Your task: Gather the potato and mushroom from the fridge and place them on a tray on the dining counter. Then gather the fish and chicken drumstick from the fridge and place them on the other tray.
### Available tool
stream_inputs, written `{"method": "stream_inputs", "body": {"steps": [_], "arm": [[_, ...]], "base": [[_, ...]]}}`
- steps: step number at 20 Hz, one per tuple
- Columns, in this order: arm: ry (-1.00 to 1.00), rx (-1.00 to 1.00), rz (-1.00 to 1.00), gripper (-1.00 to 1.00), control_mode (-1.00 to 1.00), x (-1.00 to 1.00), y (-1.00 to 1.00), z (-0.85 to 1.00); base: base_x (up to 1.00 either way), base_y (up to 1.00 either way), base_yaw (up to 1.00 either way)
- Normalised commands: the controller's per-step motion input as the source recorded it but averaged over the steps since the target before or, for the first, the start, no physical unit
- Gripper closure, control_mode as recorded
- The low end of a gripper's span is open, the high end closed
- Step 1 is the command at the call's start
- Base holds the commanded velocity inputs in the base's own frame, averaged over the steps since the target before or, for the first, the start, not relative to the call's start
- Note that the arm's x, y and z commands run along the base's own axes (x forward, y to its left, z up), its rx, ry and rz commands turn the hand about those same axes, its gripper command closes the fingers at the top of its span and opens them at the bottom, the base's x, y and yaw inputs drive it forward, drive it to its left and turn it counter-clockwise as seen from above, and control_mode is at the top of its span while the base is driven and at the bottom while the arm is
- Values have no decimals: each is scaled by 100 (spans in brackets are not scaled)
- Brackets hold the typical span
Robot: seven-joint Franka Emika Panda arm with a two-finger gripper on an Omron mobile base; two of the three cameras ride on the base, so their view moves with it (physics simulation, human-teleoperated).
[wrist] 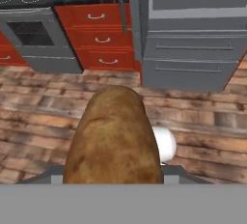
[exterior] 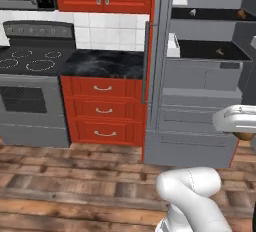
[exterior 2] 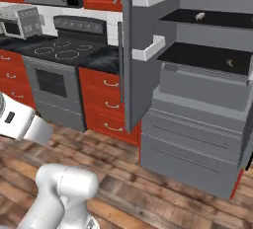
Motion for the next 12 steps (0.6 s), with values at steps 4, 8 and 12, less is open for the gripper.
{"method": "stream_inputs", "body": {"steps": [4, 8, 12], "arm": [[0, 0, 0, 100, 100, 0, 0, 0], [0, 0, 0, 100, 100, 0, 0, 0], [0, 0, 0, 100, 100, 0, 0, 0]], "base": [[-18, 77, 46], [-16, 78, 45], [-12, 77, 45]]}}
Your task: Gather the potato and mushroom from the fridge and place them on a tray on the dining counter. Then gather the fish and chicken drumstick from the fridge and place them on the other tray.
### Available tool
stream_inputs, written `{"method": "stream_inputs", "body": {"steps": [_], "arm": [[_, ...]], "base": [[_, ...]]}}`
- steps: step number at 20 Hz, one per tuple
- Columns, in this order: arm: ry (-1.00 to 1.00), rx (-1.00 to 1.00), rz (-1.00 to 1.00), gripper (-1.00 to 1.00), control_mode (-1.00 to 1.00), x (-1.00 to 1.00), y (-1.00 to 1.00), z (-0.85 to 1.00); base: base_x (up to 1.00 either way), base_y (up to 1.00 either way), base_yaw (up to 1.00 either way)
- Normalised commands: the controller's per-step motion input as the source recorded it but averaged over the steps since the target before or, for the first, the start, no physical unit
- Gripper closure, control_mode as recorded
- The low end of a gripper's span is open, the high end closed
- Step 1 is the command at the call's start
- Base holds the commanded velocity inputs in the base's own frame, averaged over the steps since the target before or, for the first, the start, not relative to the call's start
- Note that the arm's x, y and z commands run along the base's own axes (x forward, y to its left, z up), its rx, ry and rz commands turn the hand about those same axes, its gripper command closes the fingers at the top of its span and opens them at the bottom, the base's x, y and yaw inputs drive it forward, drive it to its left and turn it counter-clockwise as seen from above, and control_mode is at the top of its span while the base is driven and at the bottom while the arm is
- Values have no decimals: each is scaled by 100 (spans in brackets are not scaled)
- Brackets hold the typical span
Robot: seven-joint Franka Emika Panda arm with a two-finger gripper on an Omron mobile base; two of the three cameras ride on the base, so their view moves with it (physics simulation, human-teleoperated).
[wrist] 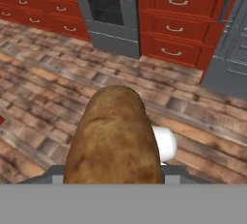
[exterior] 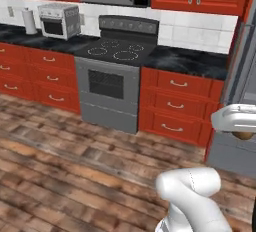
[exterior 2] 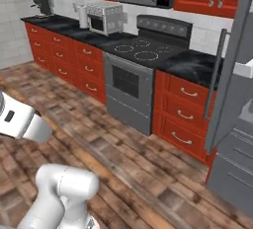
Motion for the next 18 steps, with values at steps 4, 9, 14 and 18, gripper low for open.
{"method": "stream_inputs", "body": {"steps": [4, 9, 14, 18], "arm": [[0, 0, 0, 100, 100, 0, 0, 0], [0, 0, 0, 100, 100, 0, 0, 0], [0, 0, 0, 100, 100, 0, 0, 0], [0, 0, 0, 100, 100, 0, 0, 0]], "base": [[-3, 72, 46], [0, 69, 47], [0, 65, 47], [4, 57, 45]]}}
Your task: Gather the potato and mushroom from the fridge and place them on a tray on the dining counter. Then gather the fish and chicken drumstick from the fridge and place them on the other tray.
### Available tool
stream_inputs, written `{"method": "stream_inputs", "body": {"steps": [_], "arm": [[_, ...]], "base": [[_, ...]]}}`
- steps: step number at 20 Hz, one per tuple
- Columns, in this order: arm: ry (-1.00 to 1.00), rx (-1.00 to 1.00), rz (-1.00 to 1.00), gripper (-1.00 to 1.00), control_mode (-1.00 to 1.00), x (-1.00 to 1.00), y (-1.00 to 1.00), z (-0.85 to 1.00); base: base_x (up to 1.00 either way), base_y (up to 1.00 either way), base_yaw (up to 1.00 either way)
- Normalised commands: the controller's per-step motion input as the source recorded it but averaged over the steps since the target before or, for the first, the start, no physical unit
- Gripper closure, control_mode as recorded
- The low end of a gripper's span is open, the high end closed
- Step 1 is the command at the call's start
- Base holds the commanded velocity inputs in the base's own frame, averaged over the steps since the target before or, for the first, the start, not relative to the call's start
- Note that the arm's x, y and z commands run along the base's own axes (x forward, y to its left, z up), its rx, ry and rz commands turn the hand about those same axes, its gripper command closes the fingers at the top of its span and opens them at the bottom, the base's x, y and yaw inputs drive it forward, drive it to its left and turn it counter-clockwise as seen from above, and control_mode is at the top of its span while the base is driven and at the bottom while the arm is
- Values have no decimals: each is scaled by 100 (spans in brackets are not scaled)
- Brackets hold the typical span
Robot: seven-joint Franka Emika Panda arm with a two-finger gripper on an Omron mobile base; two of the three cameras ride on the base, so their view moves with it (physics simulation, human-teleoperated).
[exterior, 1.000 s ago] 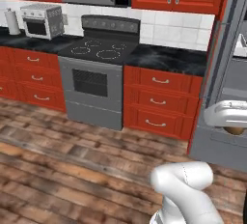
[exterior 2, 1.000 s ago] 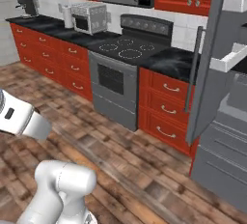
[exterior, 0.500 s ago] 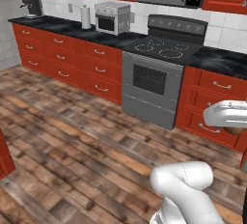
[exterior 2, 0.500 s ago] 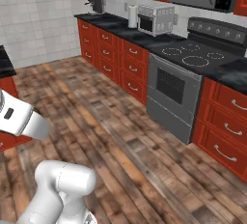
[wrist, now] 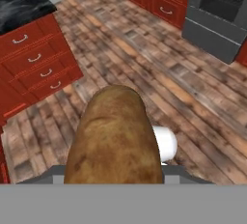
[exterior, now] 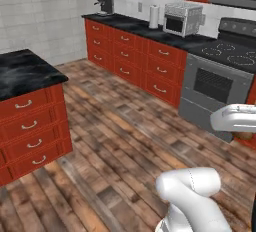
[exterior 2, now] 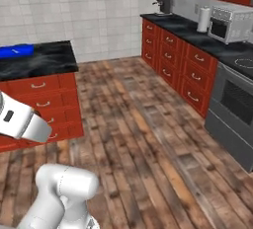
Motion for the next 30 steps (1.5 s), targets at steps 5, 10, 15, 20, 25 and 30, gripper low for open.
{"method": "stream_inputs", "body": {"steps": [5, 10, 15, 20, 25, 30], "arm": [[0, 0, 0, 100, 100, 0, 0, 0], [0, 0, 0, 100, 100, 0, 0, 0], [0, 0, 0, 100, 100, 0, 0, 0], [0, 0, 0, 100, 100, 0, 0, 0], [0, 0, 0, 100, 100, 0, 0, 0], [0, 0, 0, 100, 100, 0, 0, 0]], "base": [[84, 0, 33], [100, -33, 24], [100, -35, 23], [100, -33, 24], [100, -32, 25], [100, -28, 26]]}}
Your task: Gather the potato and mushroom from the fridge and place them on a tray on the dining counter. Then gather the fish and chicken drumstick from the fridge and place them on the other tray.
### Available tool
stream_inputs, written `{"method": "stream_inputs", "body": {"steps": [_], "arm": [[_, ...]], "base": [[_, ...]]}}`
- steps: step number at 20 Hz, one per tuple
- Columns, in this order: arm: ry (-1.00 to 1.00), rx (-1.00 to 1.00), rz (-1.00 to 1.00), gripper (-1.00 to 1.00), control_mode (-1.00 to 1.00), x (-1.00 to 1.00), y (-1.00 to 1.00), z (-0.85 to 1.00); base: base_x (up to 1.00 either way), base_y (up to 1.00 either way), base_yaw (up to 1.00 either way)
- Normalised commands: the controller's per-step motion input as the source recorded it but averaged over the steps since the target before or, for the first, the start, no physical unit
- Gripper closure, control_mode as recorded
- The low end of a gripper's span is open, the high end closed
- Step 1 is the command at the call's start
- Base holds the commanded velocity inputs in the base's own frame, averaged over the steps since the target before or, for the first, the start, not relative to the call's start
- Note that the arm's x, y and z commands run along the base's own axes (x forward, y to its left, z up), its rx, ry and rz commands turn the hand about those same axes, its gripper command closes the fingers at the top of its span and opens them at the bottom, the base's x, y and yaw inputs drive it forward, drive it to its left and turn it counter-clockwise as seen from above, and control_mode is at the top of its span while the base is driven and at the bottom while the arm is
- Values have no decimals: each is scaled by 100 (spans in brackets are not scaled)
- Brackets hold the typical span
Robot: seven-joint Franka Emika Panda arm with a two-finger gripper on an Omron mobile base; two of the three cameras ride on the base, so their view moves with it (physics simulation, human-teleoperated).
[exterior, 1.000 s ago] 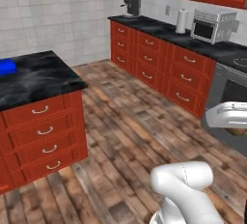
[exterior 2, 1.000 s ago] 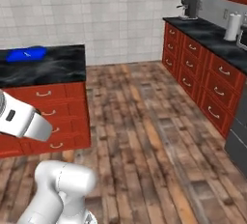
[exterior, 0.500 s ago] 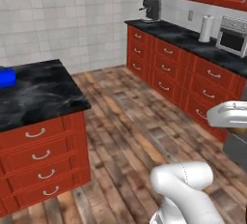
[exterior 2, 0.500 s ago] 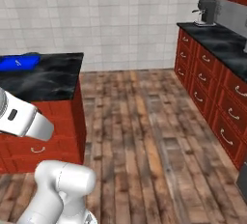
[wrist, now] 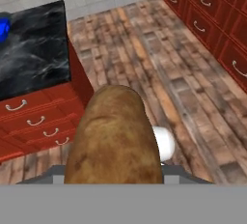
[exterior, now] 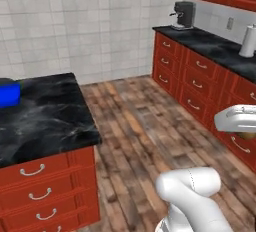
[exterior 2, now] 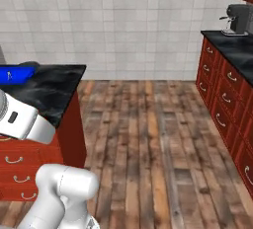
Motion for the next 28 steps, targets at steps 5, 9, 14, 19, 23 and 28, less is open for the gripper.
{"method": "stream_inputs", "body": {"steps": [5, 9, 14, 19, 23, 28], "arm": [[0, 0, 0, 100, 100, 0, 0, 0], [0, 0, 0, 100, 100, 0, 0, 0], [0, 0, 0, 100, 100, 0, 0, 0], [0, 0, 0, 100, 100, 0, 0, 0], [0, 0, 0, 100, 100, 0, 0, 0], [0, 0, 0, 100, 100, 0, 0, 0]], "base": [[100, -28, 27], [100, -30, 27], [100, -52, 26], [100, -59, 27], [100, -52, 31], [100, -47, 30]]}}
